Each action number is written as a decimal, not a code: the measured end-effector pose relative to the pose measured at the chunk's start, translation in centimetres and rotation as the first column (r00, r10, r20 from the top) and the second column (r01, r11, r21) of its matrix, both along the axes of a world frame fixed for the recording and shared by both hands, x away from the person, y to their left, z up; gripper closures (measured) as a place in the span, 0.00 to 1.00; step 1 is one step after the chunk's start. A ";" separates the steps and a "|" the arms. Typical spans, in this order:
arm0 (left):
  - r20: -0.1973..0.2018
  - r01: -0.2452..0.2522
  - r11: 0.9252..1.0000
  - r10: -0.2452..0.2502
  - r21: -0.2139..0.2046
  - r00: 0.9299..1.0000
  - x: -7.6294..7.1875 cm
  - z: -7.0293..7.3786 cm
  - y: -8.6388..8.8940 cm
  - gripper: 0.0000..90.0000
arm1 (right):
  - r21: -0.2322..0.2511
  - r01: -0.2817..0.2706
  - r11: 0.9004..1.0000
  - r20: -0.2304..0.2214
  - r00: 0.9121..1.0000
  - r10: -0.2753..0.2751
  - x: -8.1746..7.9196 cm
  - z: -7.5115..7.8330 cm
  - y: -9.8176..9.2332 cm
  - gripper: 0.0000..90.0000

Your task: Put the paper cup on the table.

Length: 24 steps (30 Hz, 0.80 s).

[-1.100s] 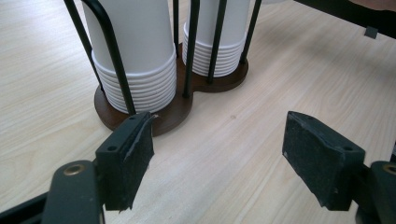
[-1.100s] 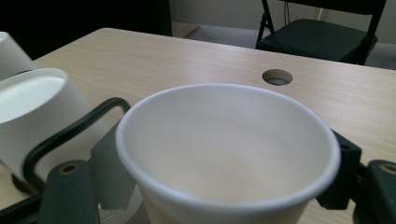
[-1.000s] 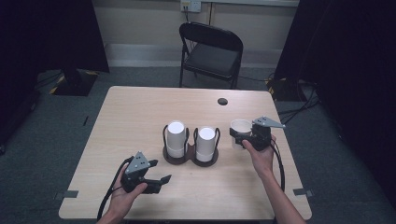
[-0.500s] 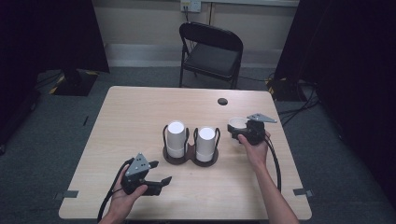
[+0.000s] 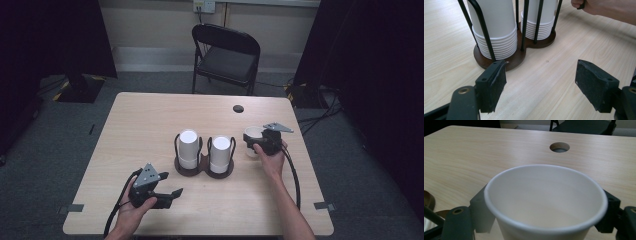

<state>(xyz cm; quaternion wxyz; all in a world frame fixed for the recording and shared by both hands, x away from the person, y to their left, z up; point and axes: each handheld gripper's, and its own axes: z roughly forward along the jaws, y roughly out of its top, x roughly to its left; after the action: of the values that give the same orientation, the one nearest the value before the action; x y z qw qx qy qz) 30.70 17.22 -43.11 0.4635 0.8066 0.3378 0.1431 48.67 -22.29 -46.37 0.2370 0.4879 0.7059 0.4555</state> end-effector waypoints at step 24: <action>0.002 -0.003 1.000 0.003 -0.010 1.000 -0.1 0.2 -0.1 0.28 | -0.059 -0.044 0.997 -0.026 0.999 0.042 -2.6 -0.2 -0.6 0.24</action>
<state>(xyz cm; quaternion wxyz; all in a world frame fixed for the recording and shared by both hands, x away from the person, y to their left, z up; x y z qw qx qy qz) 30.64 17.14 -42.92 0.4675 0.8037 0.3392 0.1430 46.07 -22.87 -46.55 0.2327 0.4708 0.7324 0.4333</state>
